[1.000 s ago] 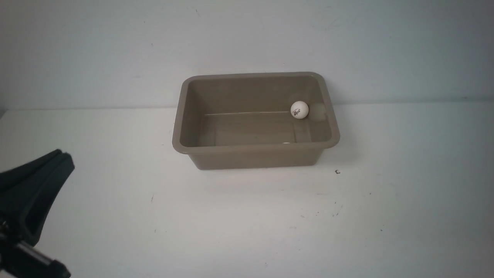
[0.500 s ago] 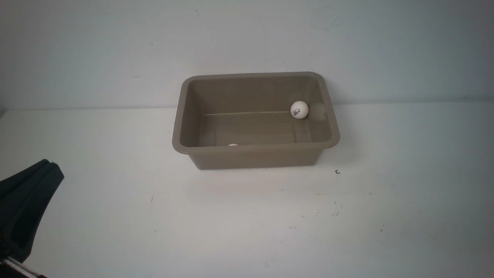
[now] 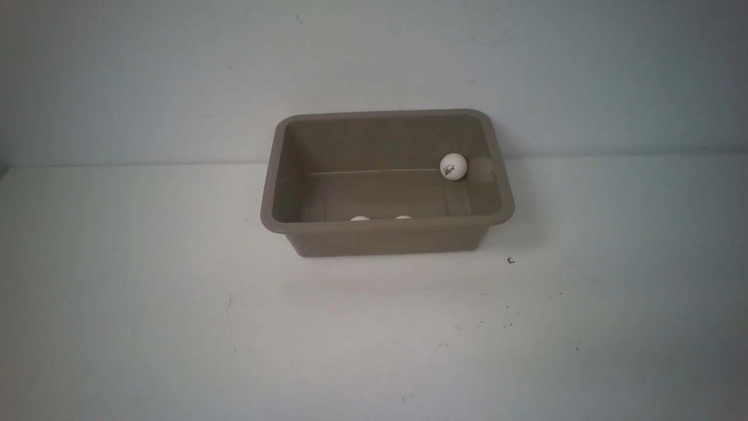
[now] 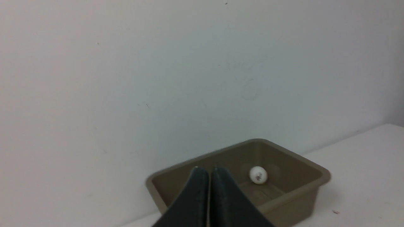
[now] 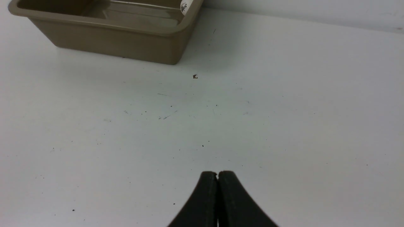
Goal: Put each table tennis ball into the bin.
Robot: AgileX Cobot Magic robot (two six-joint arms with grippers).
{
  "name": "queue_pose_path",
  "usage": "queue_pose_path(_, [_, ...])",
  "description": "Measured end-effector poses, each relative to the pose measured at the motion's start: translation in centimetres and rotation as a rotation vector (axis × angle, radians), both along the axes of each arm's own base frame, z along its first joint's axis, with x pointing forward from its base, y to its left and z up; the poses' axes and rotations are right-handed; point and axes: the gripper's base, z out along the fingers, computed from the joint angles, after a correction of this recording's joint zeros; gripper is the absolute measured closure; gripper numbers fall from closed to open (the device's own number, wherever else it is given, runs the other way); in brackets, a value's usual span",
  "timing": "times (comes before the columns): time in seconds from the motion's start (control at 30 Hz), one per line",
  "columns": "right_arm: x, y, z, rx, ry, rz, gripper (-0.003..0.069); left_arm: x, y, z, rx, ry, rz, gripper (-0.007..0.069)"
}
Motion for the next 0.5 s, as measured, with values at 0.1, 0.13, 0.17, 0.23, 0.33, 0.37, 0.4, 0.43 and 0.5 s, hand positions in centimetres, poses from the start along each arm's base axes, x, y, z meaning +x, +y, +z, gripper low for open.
queue_pose_path(0.1, [0.0,0.0,0.0,0.000,0.000,0.000,0.0676,-1.1,1.7,-2.1,-0.026,-0.029,0.232,0.0629])
queue_pose_path(0.13, [0.0,0.0,0.0,0.001,0.000,0.000,0.0676,-1.1,2.1,-3.0,-0.035,-0.011,0.287,0.0629])
queue_pose_path(0.17, [0.0,0.0,0.0,0.001,0.000,0.000,0.0676,-1.0,2.3,-3.7,-0.043,0.011,0.317,0.0629])
queue_pose_path(0.23, [0.0,0.0,0.0,0.001,0.000,0.000,0.0676,-0.7,2.7,-5.1,-0.061,0.054,0.371,0.0629])
queue_pose_path(0.33, [0.0,0.0,0.0,0.001,0.000,0.000,0.0676,-0.4,3.0,-6.9,-0.068,0.108,0.403,0.0629])
queue_pose_path(0.37, [0.0,0.0,0.0,0.001,0.000,0.000,0.0676,-0.3,3.0,-7.3,-0.071,0.121,0.406,0.0629])
queue_pose_path(0.4, [0.0,0.0,0.0,0.001,0.000,0.000,0.0676,-0.3,3.1,-7.7,-0.070,0.132,0.408,0.0629])
queue_pose_path(0.43, [0.0,0.0,0.0,0.001,0.000,0.000,0.0676,-0.2,3.1,-8.1,-0.070,0.145,0.408,0.0629])
queue_pose_path(0.5, [0.0,0.0,0.0,0.001,0.000,0.000,0.0676,-0.1,3.0,-8.7,-0.068,0.162,0.398,0.0629])
